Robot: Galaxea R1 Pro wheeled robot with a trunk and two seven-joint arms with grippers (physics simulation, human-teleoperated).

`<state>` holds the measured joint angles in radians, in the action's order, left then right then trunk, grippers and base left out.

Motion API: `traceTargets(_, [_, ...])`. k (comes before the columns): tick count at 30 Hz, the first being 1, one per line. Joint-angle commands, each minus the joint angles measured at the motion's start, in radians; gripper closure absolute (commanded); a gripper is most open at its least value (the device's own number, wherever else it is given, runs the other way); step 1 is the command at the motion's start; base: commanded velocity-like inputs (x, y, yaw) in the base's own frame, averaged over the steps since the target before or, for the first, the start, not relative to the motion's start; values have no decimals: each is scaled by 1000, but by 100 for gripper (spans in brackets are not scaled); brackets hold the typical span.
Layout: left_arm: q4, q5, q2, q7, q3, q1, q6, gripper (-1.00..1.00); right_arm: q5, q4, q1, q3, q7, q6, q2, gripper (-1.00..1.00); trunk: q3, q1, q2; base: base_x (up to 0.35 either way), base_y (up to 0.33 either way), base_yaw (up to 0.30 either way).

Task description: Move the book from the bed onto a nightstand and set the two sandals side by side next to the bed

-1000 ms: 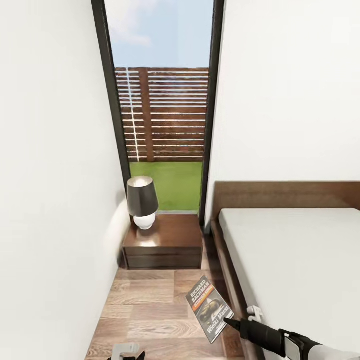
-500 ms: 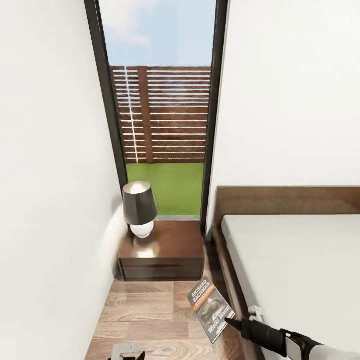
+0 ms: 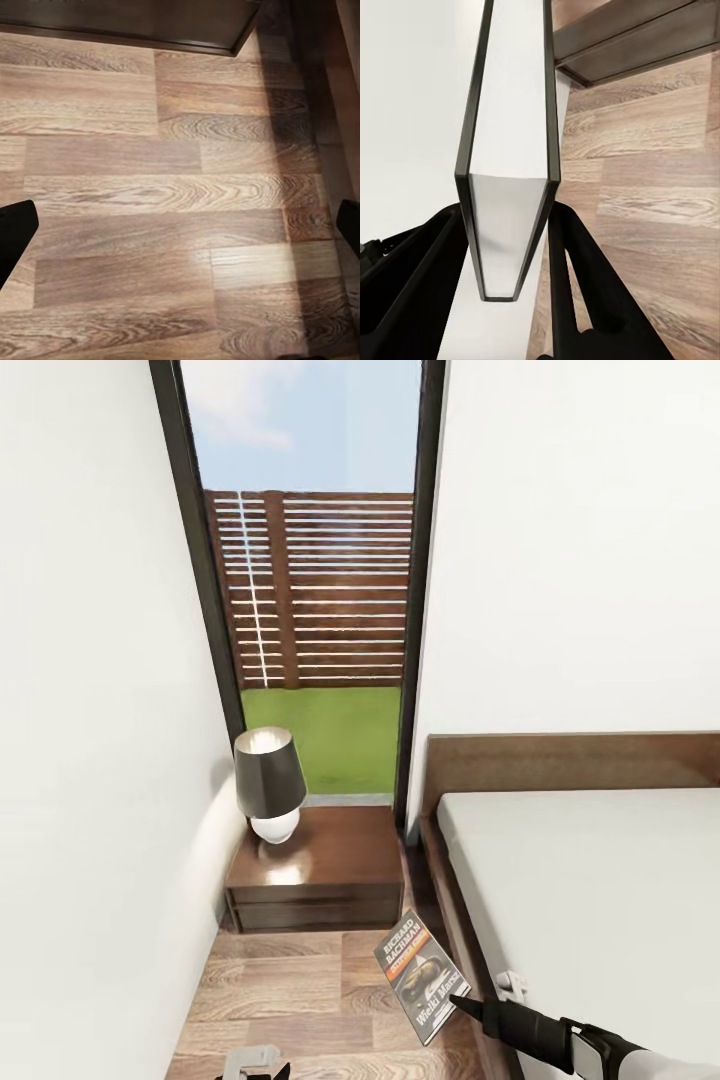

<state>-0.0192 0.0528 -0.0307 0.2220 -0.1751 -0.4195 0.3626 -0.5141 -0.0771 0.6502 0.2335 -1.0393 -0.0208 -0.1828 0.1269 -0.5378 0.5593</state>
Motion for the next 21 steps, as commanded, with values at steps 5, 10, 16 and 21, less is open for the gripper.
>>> traceTargets(5, [1,5,0,4,-9,-1,2,-100,-11,-3,2,7,-5,-2,0,100,2,0,2,34,0,-1])
traceTargets(10, [1,5,0,4,-9,-1,2,-100,-11,-3,2,7,-4,-2,0,100,2,0,2,265,0,0])
traceTargets(16, [1,5,0,4,-9,-1,2,-100,-11,-3,2,7,-5,-2,0,100,2,0,2,320,0,0])
traceTargets(21, [1,5,0,4,-8,-1,2,-100,-11,-3,2,7,-5,-2,0,100,2,0,2,324,0,0])
